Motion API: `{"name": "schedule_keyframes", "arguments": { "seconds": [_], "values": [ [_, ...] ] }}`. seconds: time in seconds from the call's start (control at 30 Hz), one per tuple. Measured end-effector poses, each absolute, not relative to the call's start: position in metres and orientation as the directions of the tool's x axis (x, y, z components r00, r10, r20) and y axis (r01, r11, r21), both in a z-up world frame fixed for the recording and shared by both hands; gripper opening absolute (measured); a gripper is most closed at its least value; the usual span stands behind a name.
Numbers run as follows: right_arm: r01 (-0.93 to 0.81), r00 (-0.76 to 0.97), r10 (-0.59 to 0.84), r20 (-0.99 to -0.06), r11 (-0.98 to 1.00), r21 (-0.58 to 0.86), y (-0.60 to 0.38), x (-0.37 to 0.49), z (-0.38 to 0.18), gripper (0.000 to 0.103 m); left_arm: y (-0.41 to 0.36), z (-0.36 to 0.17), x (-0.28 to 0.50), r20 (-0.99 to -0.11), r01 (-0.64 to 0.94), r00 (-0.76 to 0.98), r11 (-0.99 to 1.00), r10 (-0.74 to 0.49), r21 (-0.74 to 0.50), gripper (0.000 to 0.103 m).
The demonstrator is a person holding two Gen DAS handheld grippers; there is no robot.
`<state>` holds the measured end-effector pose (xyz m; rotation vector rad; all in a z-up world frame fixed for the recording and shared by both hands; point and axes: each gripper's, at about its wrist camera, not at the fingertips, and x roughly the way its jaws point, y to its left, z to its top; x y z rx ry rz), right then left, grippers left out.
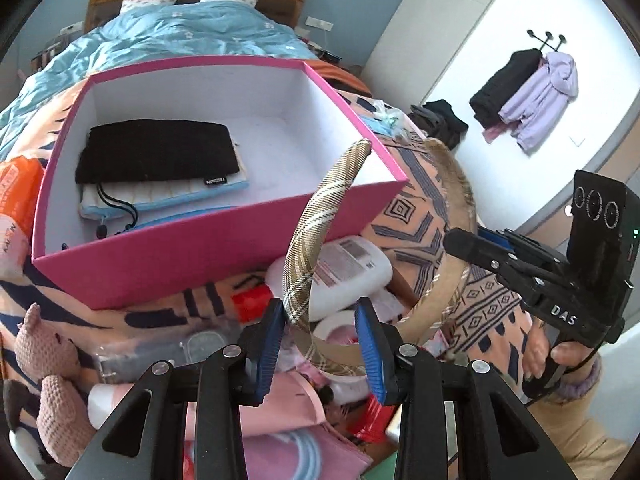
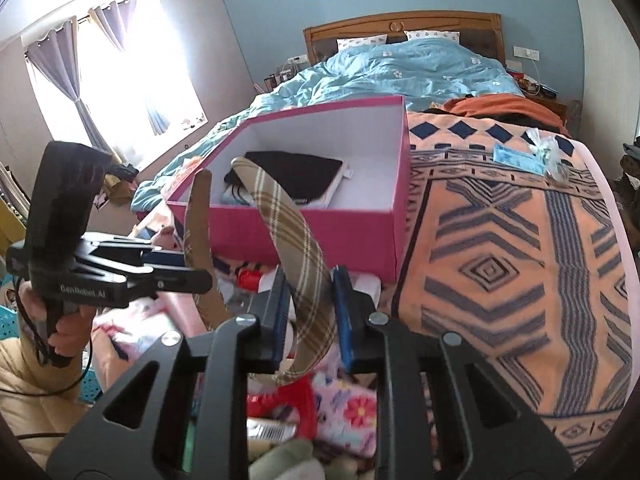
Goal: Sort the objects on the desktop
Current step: 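Close both grippers on the plaid and tan headbands in the clutter, then lift the headbands with both grippers toward the pink box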
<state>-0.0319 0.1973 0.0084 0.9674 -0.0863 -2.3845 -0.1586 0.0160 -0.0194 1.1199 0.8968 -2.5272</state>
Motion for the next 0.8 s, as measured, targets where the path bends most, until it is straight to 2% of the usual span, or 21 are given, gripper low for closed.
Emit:
{"name": "schedule_keyframes", "arguments": {
  "seconds": [0.13,0.6,0.8],
  "values": [
    [0.463,-0.563,-0.531,-0.633,-0.837,0.29,0.198,-0.05,0.002,0.023,0.01,-0.028,-0.163,-0.749,0.466,-0.662,-0.781,0.003,-0.415,0.036],
    [0.413,-0.526,-0.525,-0.669,-0.845,0.339,0.202,-0.062,-0.025,0.023,0.007,-0.049,-0.158,-0.788,0.492,-0.613,-0.753,0.056,-0.436,0.039],
    [0.387,-0.541,-0.522,-0.66,-0.851,0.356,0.202,-0.06,-0.027,0.023,0.024,-0.04,-0.146,-0.775,0.452,-0.63,-0.79,0.047,-0.415,0.052]
  ]
}}
